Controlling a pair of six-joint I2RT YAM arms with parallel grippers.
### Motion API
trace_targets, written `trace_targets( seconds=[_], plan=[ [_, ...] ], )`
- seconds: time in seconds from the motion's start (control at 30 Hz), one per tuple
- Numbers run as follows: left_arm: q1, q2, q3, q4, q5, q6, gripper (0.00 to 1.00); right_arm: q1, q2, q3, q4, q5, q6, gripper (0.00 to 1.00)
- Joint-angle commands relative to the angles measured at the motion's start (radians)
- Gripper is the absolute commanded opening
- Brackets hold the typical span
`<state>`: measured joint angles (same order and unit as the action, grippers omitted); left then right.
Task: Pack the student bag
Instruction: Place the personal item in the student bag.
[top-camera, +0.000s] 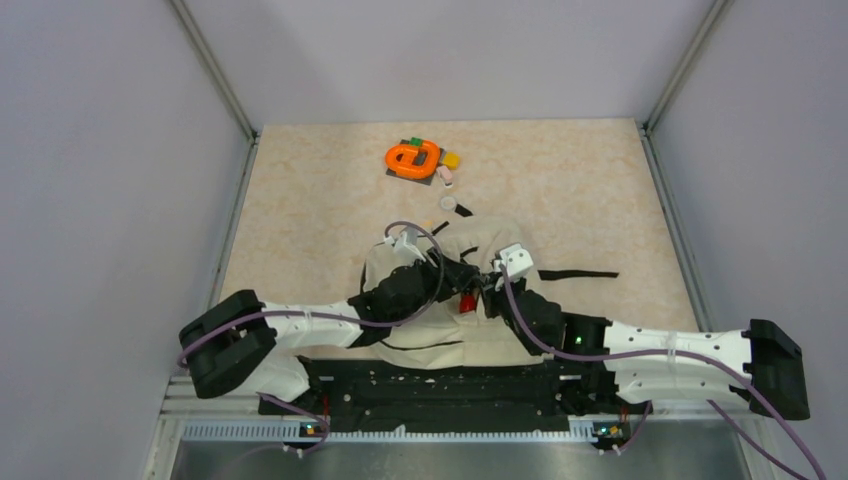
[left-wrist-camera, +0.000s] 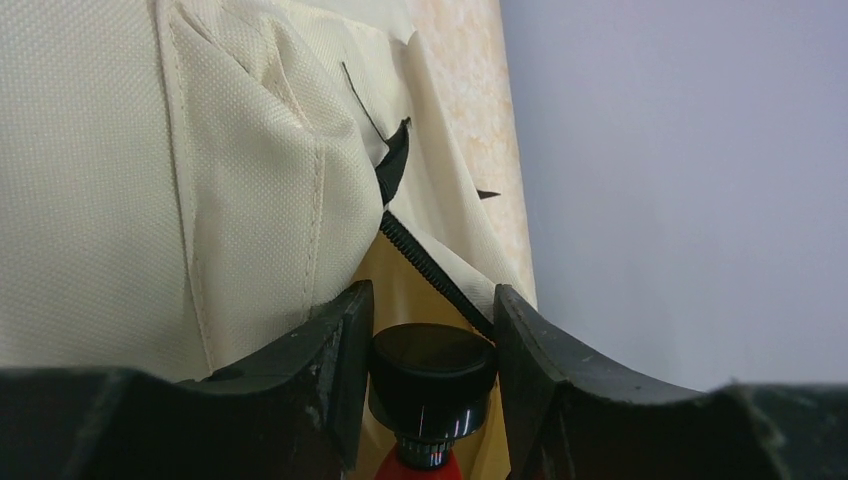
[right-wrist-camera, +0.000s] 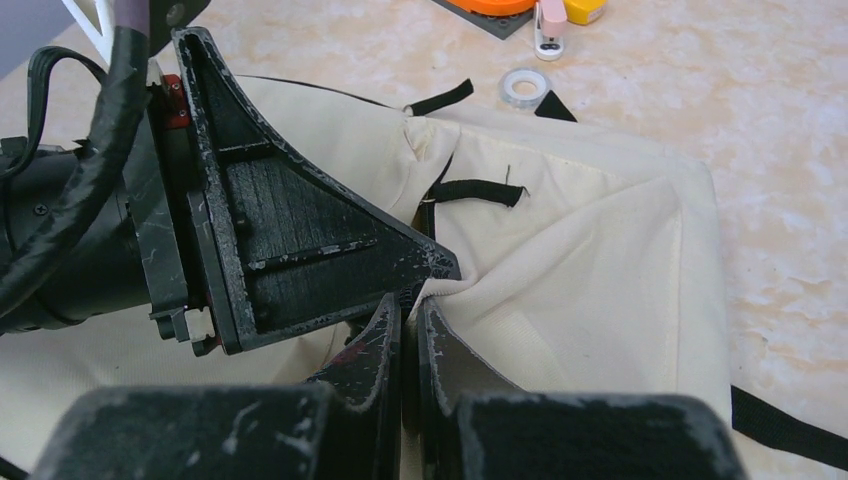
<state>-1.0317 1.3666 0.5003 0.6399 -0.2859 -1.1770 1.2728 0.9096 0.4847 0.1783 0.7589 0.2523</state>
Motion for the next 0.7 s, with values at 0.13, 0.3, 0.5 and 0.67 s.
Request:
trace_targets(
  seconds=[0.13, 0.3, 0.5, 0.67],
  plan=[
    [-0.043, -0.044, 0.03, -0.077, 0.042, 0.024, 0.73, -0.013, -0.044, 0.087, 0.124, 0.034, -0.026, 0.0],
    [-0.051, -0.138, 0.006, -0.156, -0.02, 0.062, 0.84, -0.013, -0.047, 0.087, 0.119, 0.042, -0.028, 0.0],
    [-0.074, -0.261, -0.02, -0.254, -0.095, 0.143, 0.83, -0.013, -0.058, 0.079, 0.104, 0.053, -0.03, 0.0],
    [-0.071, -0.343, 0.027, -0.384, -0.181, 0.264, 0.88, -0.013, -0.063, 0.054, 0.083, 0.025, -0.012, 0.0]
  ],
)
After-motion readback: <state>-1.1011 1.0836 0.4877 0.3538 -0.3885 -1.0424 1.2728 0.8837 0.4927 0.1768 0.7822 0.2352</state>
